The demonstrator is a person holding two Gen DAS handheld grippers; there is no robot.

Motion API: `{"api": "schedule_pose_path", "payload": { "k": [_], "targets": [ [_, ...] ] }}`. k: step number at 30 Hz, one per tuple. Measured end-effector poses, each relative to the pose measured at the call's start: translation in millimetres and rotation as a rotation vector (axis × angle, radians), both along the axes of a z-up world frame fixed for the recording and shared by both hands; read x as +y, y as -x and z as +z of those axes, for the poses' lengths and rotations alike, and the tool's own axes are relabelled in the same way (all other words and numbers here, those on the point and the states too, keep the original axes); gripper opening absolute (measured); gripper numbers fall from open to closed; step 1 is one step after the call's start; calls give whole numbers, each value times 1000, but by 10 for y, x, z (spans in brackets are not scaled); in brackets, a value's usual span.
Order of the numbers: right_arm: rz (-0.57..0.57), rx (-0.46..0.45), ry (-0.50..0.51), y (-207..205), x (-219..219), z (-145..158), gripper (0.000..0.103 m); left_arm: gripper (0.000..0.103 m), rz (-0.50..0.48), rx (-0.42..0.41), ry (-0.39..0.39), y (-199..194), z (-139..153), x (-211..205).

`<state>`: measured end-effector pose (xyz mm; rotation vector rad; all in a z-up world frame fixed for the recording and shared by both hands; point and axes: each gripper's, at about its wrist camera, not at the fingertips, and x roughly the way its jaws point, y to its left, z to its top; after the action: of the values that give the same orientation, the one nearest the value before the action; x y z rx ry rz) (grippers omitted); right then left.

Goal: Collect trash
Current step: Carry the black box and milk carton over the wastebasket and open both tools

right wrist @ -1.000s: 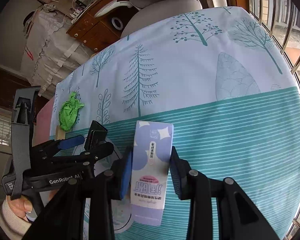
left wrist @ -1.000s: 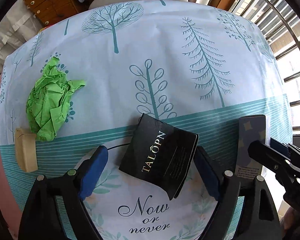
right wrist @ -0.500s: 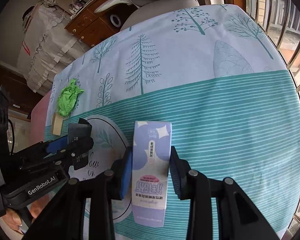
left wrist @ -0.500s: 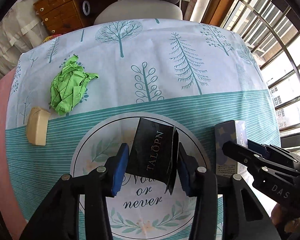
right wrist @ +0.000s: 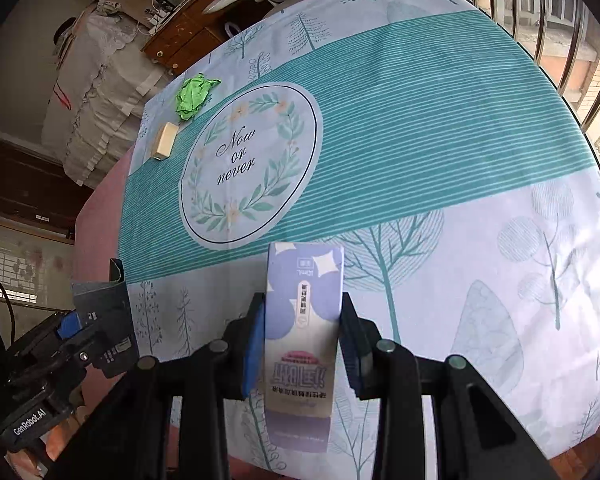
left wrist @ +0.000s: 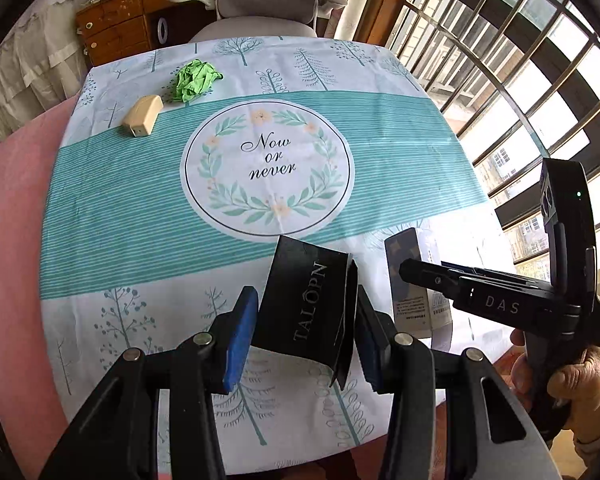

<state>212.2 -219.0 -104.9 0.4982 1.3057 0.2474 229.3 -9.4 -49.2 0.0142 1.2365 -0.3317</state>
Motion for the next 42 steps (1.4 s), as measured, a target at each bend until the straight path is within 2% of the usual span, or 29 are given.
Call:
{"api": "schedule_pose_path", "payload": {
  "k": [9, 15, 20, 23, 26, 32, 36, 39, 42],
  "targets": [
    [0, -6, 1, 1555, 529, 129, 34, 45, -73, -4, -2, 1668, -79, 504],
    [60, 50, 69, 2253, 812, 25, 34, 45, -49, 83, 38, 2366, -348, 663],
    [91, 121, 119, 2563, 870, -290, 34, 45, -22, 145, 52, 2681, -708, 617],
    [87, 162, 123, 2644, 865, -631, 35, 45, 9, 186, 32, 2780, -1047, 577],
    [70, 202, 123, 2667, 839, -1109, 34, 45, 48, 222, 27, 2814, -1452, 555],
    [24, 290, 142, 2586, 744, -2246, 35, 45, 123, 273, 16, 2688, -2501, 510],
    [19, 323, 150, 2513, 752, -2874, 35, 46, 182, 298, 17, 2591, -3126, 500],
    [32, 342, 162, 2454, 786, -3282, 35, 47, 197, 305, 10, 2535, -3473, 493],
    [21, 354, 168, 2401, 808, -3550, 35, 51, 183, 295, -16, 2507, -3670, 474]
  ]
}}
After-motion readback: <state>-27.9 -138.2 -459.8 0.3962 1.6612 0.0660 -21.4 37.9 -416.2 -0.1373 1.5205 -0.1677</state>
